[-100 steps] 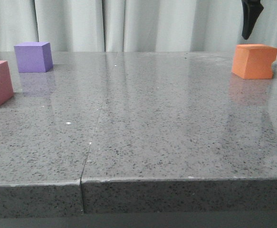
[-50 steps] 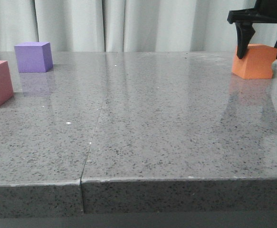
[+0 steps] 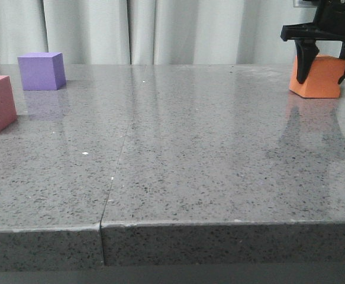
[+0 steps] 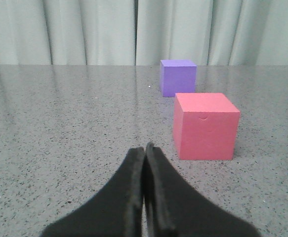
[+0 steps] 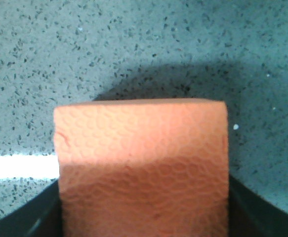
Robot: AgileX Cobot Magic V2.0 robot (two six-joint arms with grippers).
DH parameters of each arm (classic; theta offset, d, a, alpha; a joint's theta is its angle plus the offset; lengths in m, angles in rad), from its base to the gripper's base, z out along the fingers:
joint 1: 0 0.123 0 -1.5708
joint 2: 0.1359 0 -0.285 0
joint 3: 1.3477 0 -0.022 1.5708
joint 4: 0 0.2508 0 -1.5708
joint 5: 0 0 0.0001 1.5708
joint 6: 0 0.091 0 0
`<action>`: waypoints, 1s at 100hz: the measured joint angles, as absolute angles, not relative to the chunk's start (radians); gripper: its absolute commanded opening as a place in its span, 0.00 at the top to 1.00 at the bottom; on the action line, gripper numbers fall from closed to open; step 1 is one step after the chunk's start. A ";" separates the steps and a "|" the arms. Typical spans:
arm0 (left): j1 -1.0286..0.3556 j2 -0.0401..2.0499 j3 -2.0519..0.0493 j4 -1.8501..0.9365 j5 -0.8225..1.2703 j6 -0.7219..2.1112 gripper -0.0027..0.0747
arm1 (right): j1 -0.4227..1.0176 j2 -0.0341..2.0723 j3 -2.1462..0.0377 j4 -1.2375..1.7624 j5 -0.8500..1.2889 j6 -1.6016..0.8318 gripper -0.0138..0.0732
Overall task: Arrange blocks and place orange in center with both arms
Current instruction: 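Lift the orange cube with the right gripper and carry it toward table center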
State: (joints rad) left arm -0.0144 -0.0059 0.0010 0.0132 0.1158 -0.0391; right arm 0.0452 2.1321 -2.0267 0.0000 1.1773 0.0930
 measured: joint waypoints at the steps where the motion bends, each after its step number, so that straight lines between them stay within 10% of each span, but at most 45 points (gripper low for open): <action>1: -0.014 -0.006 0.001 0.013 0.116 -0.039 0.99 | 0.045 2.132 -2.027 0.000 1.177 0.093 0.45; 100: -0.014 -0.006 0.001 0.013 0.116 -0.039 0.99 | 0.331 2.109 -2.193 0.038 1.244 0.305 0.45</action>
State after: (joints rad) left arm -0.0144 -0.0059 0.0010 0.0132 0.1158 -0.0391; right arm 0.3311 2.1090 -2.1930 0.0378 1.2439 0.3049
